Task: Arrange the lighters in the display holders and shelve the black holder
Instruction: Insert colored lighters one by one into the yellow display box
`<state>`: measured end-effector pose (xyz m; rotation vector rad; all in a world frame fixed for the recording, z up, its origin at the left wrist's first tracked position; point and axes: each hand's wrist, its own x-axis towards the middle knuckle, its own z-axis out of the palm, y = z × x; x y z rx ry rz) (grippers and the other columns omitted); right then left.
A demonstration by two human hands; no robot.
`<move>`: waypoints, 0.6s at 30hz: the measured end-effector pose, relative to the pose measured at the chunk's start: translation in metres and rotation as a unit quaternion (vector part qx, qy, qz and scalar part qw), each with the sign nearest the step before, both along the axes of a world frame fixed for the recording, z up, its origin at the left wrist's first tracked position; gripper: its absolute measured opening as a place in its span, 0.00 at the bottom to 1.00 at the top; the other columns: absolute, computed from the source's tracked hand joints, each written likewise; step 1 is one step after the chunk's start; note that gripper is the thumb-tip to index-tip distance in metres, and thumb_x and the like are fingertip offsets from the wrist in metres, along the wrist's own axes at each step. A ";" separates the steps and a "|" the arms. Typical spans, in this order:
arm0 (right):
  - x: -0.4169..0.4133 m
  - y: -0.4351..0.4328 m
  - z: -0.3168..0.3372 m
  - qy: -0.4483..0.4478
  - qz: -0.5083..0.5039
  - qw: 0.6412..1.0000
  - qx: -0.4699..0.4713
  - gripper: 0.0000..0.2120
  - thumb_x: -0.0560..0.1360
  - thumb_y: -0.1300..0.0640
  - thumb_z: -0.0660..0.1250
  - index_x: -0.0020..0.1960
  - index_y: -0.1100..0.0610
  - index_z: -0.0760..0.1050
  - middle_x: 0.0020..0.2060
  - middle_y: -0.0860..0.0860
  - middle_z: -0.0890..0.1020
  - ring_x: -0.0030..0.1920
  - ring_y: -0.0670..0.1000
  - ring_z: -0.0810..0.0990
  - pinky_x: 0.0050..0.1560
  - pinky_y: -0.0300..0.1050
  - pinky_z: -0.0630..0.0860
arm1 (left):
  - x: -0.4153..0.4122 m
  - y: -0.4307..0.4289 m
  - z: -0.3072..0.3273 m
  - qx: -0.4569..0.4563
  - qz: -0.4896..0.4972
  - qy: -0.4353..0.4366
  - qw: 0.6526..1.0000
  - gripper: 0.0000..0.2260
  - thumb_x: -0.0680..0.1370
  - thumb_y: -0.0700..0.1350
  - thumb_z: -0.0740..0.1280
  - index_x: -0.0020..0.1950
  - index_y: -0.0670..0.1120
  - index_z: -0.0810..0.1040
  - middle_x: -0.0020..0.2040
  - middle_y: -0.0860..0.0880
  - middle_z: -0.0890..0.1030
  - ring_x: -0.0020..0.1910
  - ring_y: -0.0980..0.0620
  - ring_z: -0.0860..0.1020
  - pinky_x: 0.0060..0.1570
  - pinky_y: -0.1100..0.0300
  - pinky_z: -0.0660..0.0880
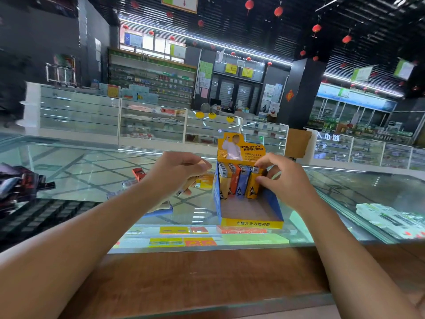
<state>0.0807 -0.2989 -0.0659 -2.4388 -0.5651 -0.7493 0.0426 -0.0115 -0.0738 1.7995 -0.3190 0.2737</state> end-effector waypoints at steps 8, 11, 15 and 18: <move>0.001 0.005 -0.003 -0.010 0.005 1.000 0.029 0.09 0.76 0.59 0.77 0.51 0.50 0.78 0.47 0.42 0.82 0.44 0.40 0.80 0.40 0.29 0.74 | 0.007 0.002 -0.002 0.014 0.021 -0.007 1.000 0.04 0.78 0.49 0.75 0.47 0.52 0.89 0.42 0.48 0.88 0.44 0.44 0.84 0.47 0.55 0.77; 0.001 0.007 -0.003 -0.016 0.009 1.000 0.019 0.09 0.77 0.60 0.76 0.51 0.51 0.78 0.48 0.44 0.82 0.45 0.41 0.81 0.42 0.32 0.74 | 0.006 0.002 -0.002 0.015 0.015 -0.006 1.000 0.04 0.78 0.49 0.75 0.47 0.52 0.89 0.42 0.45 0.87 0.41 0.49 0.80 0.45 0.54 0.75; 0.003 0.003 -0.002 -0.020 0.003 1.000 0.022 0.10 0.76 0.62 0.76 0.49 0.51 0.78 0.48 0.44 0.82 0.45 0.41 0.81 0.42 0.29 0.73 | 0.007 0.002 -0.003 0.015 0.010 -0.006 1.000 0.03 0.77 0.49 0.75 0.46 0.53 0.89 0.45 0.40 0.86 0.41 0.47 0.78 0.44 0.51 0.74; 0.004 0.002 -0.003 -0.012 0.014 1.000 0.015 0.11 0.75 0.64 0.77 0.45 0.50 0.79 0.47 0.45 0.81 0.44 0.43 0.81 0.43 0.35 0.75 | 0.008 0.001 -0.003 0.007 0.013 -0.003 1.000 0.03 0.77 0.48 0.75 0.46 0.52 0.89 0.43 0.43 0.87 0.40 0.47 0.79 0.44 0.51 0.75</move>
